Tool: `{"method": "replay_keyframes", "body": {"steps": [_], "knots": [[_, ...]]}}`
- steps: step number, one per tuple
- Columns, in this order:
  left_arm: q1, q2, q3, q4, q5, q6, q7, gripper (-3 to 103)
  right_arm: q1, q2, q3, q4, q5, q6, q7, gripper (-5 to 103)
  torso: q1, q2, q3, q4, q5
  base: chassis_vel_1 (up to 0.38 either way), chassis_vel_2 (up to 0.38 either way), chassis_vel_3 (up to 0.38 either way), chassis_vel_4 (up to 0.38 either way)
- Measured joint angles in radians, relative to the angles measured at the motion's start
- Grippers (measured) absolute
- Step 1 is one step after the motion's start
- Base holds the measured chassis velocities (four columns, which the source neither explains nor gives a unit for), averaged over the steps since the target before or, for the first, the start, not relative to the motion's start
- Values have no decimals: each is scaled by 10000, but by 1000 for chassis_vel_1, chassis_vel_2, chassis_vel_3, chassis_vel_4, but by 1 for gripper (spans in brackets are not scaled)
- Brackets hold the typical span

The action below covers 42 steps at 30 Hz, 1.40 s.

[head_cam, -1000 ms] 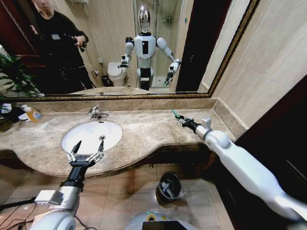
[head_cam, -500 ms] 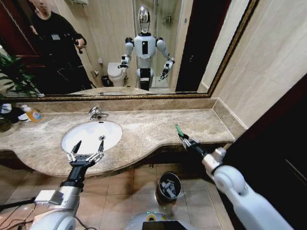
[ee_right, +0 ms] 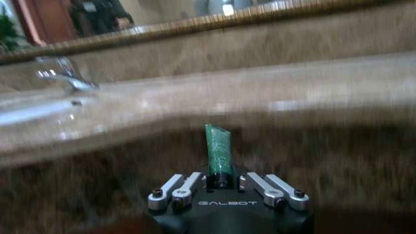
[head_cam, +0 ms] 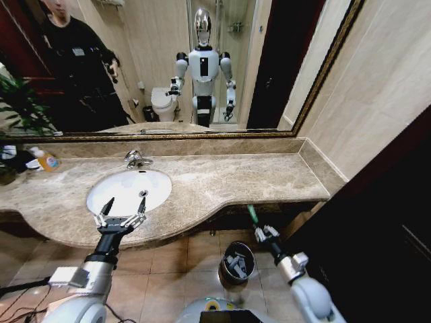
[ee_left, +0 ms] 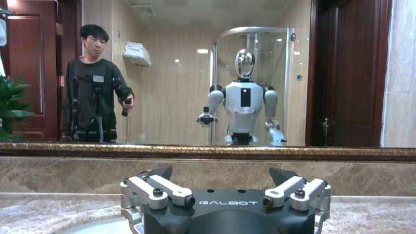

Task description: Pick up the trash from the sink and place it in the trash bin.

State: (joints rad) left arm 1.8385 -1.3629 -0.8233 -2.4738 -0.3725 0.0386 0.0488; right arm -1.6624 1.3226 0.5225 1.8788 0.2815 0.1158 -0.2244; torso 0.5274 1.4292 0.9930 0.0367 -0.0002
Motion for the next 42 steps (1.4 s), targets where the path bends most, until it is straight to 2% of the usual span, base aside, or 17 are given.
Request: {"method": "replay_keyframes", "body": {"steps": [1, 4, 13, 26, 34, 36, 38, 39, 40, 42], "knots": [[0, 0, 0, 0, 0, 0, 0, 100, 0, 0, 0, 0, 0, 0, 0, 20, 0, 0, 0, 0, 0, 0, 0, 0, 0], [0, 0, 0, 0, 0, 0, 0, 100, 614, 559, -280, -1413, -553, 41, 227, 20, 2, -1, 1, 1, 2, 0, 0, 0, 0], [0, -1, 0, 0, 0, 0, 0, 100, 1665, 911, -1107, -3889, -1079, 245, 1344, 20, 2, -1, 1, 2, 1, 0, 0, 0, 0], [0, 0, 0, 0, 0, 0, 0, 100, 3285, 1621, -1139, -7161, -1744, 622, 1549, 20, 2, -1, 1, 2, 1, 0, 0, 0, 0], [0, 0, 0, 0, 0, 0, 0, 100, 3932, 1561, -1033, -8679, -1873, 888, 1568, 20, 2, -1, 1, 2, 2, 0, 0, 0, 0], [0, 0, 0, 0, 0, 0, 0, 100, 3940, 1496, -1045, -8717, -1879, 869, 1548, 18, 2, -2, 1, 1, 1, 0, 0, 0, 0], [0, 0, 0, 0, 0, 0, 0, 100, 3921, 1425, -1136, -8692, -1855, 861, 1545, 27, 2, -1, 1, 1, 1, 0, 0, 0, 0], [0, 0, 0, 0, 0, 0, 0, 100, 3905, 1414, -1156, -8665, -1840, 857, 1555, 27, 2, -1, 1, 1, 2, 0, 0, 0, 0], [0, 0, 0, 0, 0, 0, 0, 100, 3878, 1397, -1180, -8600, -1807, 853, 1586, 38, 2, -1, 1, 1, 1, 0, 0, 0, 0], [0, 0, 0, 0, 0, 0, 0, 100, 3868, 1391, -1183, -8571, -1791, 850, 1601, 38, 2, -1, 1, 1, 2, 0, 0, 0, 0]]}}
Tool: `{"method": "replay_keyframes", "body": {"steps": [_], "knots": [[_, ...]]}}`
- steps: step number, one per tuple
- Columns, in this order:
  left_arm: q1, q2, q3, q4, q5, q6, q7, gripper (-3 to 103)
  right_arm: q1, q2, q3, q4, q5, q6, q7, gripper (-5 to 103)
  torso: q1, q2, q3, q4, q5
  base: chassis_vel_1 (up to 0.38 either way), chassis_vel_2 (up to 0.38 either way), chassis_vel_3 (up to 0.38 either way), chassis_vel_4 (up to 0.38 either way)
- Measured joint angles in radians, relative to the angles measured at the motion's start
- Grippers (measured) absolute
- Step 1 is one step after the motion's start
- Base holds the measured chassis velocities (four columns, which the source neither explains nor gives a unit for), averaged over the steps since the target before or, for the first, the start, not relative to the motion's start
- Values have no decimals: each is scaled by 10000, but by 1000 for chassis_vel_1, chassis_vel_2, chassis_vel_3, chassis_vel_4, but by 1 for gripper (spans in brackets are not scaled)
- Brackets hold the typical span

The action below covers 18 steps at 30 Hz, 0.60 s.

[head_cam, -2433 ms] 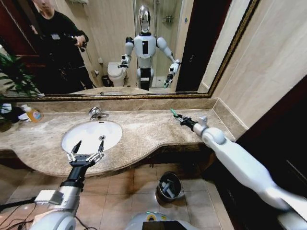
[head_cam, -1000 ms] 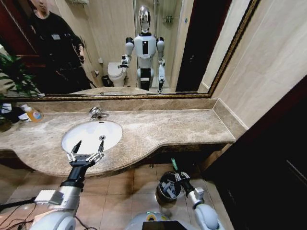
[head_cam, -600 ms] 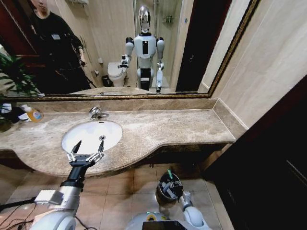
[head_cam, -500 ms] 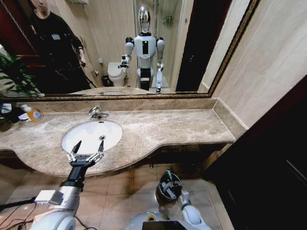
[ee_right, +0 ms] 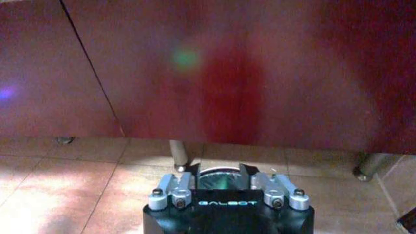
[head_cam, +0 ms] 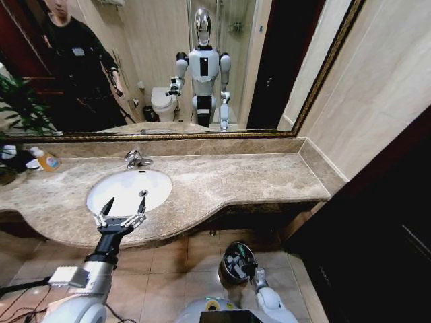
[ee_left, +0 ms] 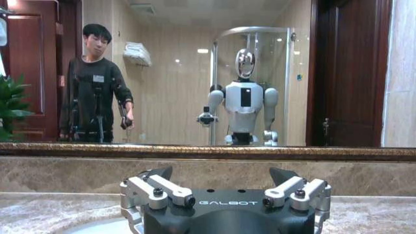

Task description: Pick up the trash from the sink and place it in the trash bin.

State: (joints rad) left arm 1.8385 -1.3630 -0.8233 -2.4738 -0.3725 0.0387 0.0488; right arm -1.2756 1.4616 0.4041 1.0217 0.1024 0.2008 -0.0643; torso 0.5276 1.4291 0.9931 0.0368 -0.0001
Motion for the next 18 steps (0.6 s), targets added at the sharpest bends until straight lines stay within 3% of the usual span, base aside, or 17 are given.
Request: {"method": "replay_keyframes", "body": {"steps": [3, 8, 15, 18], "knots": [[0, 0, 0, 0, 0, 0, 0, 100, -76, -37, 8, 94, 29, -1, 52, 55, 0, 0, 0, 0, 0, 0, 0, 0, 0], [0, 0, 0, 0, 0, 0, 0, 100, -171, -89, 6, 232, 60, -2, 77, 65, 0, 0, 0, 0, 0, 0, 0, 0, 0], [0, 0, 0, 0, 0, 0, 0, 100, -367, -145, -77, 619, 199, -29, 143, 97, 0, 0, 0, 0, 0, 0, 0, 0, 0], [0, 0, 0, 0, 0, 0, 0, 100, -424, -141, -86, 734, 248, -43, 159, 99, 0, 0, 0, 0, 0, 0, 0, 0, 0]]}}
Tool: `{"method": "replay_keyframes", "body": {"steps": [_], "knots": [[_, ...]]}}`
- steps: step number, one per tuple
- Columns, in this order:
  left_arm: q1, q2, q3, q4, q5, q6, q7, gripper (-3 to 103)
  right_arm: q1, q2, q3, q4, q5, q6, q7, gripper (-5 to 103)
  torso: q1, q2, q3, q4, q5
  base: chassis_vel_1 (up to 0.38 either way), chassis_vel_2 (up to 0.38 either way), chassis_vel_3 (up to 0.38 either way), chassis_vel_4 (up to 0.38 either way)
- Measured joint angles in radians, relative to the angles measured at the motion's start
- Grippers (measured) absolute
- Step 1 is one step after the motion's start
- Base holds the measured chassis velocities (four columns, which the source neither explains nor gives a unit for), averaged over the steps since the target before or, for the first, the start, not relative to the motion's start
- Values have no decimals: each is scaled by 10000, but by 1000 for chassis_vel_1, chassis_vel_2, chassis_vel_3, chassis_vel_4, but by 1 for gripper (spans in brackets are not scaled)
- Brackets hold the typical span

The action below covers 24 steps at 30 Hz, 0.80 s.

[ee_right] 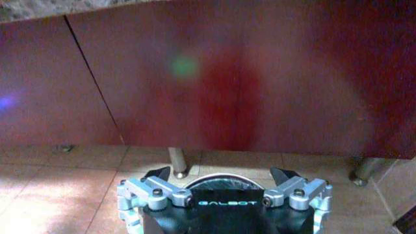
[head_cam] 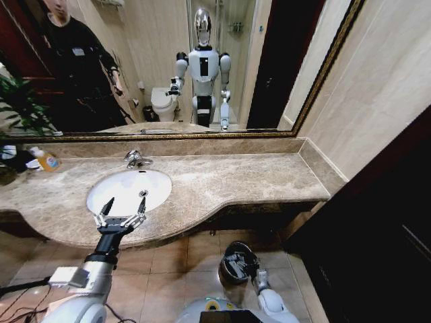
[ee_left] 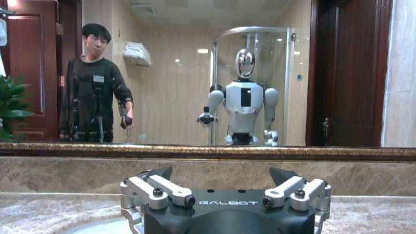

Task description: Pick up the trash from the sink and place it in the trash bin.

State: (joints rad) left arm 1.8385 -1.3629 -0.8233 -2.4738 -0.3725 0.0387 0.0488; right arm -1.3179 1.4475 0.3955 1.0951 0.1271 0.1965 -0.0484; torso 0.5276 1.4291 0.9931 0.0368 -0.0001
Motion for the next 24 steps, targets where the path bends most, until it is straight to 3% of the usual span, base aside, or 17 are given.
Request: {"method": "replay_keyframes", "body": {"steps": [4, 12, 18, 22, 24], "knots": [[1, 0, 0, 0, 0, 0, 0, 100, -203, -73, -156, 474, 318, -162, 126, 100, 0, 0, 0, 0, 1, 0, 0, 0, 0], [0, 0, 0, 0, 0, 0, 0, 100, -1059, -657, -428, 2947, 1574, -1551, 330, 100, 0, 0, 0, 0, 2, 0, 0, 0, 0], [0, 0, 0, 0, 0, 0, 0, 100, -1621, -943, 112, 4381, 1684, -1840, 522, 100, 0, 0, 0, 0, 1, 0, 0, 0, 0], [0, 0, 0, 0, 0, 0, 0, 100, -2091, -1029, 620, 5405, 2074, -1920, 171, 100, 0, 0, 0, -1, 1, 0, 0, 0, 0], [0, 0, 0, 0, 0, 0, 0, 100, -2623, -1034, 1164, 6735, 2381, -2013, 117, 100, 0, 0, 0, 0, 2, 0, 0, 0, 0]]}}
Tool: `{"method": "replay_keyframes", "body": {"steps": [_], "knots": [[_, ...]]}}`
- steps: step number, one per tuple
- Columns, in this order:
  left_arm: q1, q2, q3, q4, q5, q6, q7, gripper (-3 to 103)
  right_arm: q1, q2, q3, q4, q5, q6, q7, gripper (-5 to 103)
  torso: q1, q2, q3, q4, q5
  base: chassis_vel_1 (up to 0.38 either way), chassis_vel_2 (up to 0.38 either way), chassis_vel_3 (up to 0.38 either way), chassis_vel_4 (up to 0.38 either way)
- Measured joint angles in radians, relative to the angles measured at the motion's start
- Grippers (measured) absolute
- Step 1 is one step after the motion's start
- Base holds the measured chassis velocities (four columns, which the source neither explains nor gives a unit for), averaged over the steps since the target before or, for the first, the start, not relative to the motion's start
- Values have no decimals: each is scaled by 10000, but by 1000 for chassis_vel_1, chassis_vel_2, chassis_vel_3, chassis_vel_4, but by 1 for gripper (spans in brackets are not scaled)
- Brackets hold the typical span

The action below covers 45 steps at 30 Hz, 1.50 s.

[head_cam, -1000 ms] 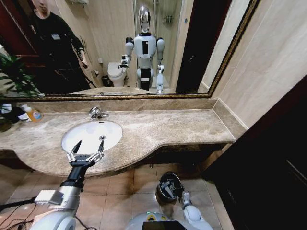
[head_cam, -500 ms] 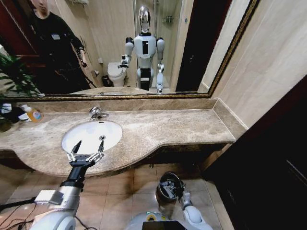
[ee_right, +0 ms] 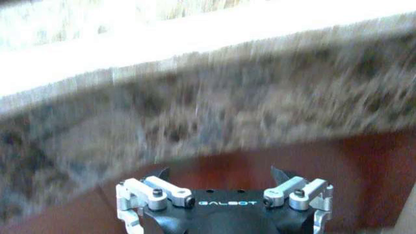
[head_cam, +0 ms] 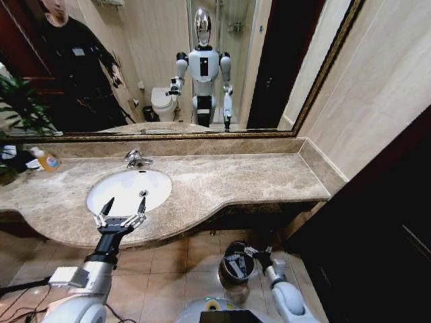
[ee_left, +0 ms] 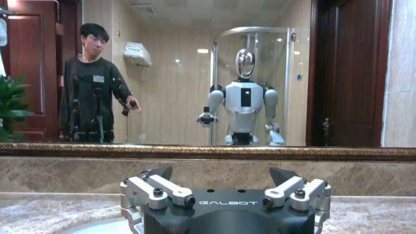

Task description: Pick up the trash from the sink and place it in the trash bin.

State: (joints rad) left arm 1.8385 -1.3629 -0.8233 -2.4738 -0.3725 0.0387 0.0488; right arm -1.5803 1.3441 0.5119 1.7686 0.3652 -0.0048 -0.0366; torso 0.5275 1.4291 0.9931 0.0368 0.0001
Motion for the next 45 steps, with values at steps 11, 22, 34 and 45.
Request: {"method": "replay_keyframes", "body": {"steps": [11, 22, 34, 45], "knots": [[0, 0, 0, 0, 0, 0, 0, 100, -1033, 653, 1017, 3554, 387, -921, 255, 100, 0, 0, 0, 0, 0, 0, 0, 0, 0], [0, 0, 0, 0, 0, 0, 0, 100, -1111, 624, 1041, 6037, 150, -757, 590, 100, 0, 0, 0, 0, -2, 0, 0, 0, 0], [0, 0, 0, 0, 0, 0, 0, 100, -964, 547, 1888, 5901, -1271, -668, -637, 100, 0, 0, 0, 0, -1, 0, 0, 0, 0], [0, 0, 0, 0, 0, 0, 0, 100, -1050, 488, 1795, 5843, -1531, -1162, -74, 100, 0, 0, 0, 0, -1, 0, 0, 0, 0]]}}
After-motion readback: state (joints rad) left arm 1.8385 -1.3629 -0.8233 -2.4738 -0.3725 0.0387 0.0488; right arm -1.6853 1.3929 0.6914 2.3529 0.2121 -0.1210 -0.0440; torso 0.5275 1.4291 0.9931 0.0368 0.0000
